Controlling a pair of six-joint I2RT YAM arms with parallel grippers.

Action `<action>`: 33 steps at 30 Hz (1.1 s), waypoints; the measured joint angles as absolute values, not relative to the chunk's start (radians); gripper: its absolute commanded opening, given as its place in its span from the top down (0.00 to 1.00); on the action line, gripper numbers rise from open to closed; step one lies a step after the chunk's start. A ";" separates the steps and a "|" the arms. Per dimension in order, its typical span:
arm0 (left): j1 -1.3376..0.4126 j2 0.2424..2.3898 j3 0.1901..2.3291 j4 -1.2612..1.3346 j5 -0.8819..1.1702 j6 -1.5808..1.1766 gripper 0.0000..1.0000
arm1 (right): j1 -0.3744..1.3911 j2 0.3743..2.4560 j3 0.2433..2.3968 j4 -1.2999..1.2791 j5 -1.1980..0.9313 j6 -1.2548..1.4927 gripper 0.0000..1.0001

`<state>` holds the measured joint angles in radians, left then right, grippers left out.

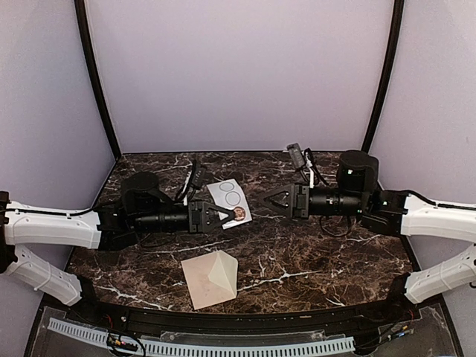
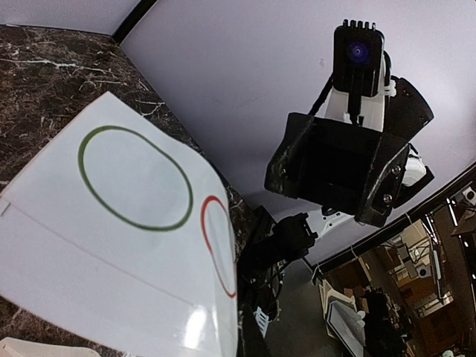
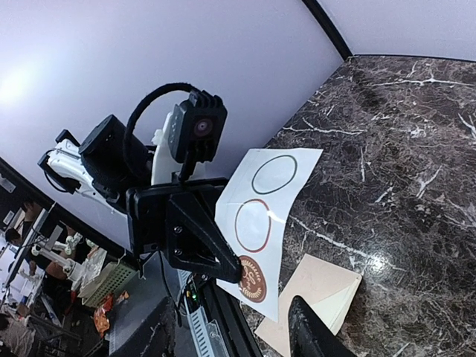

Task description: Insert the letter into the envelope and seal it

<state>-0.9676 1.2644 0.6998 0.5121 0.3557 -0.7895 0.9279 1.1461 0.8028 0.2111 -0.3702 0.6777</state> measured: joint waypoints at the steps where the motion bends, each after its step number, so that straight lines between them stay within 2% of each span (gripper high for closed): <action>1: -0.968 1.265 0.701 0.503 0.362 -0.789 1.00 | 0.933 1.150 0.804 0.201 -0.389 0.668 0.54; 19: -0.967 1.266 0.701 0.511 0.515 -0.763 1.00 | 0.963 1.278 0.838 0.201 -0.539 0.629 0.63; 33: -0.949 1.266 0.701 0.455 0.444 -0.780 1.00 | 0.965 1.198 0.839 0.193 -0.482 0.623 0.65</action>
<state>-0.9489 1.2659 0.7006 0.4549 0.4438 -0.7803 0.9649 1.1984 0.8391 0.1928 -0.4820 0.6231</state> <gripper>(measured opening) 0.004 0.358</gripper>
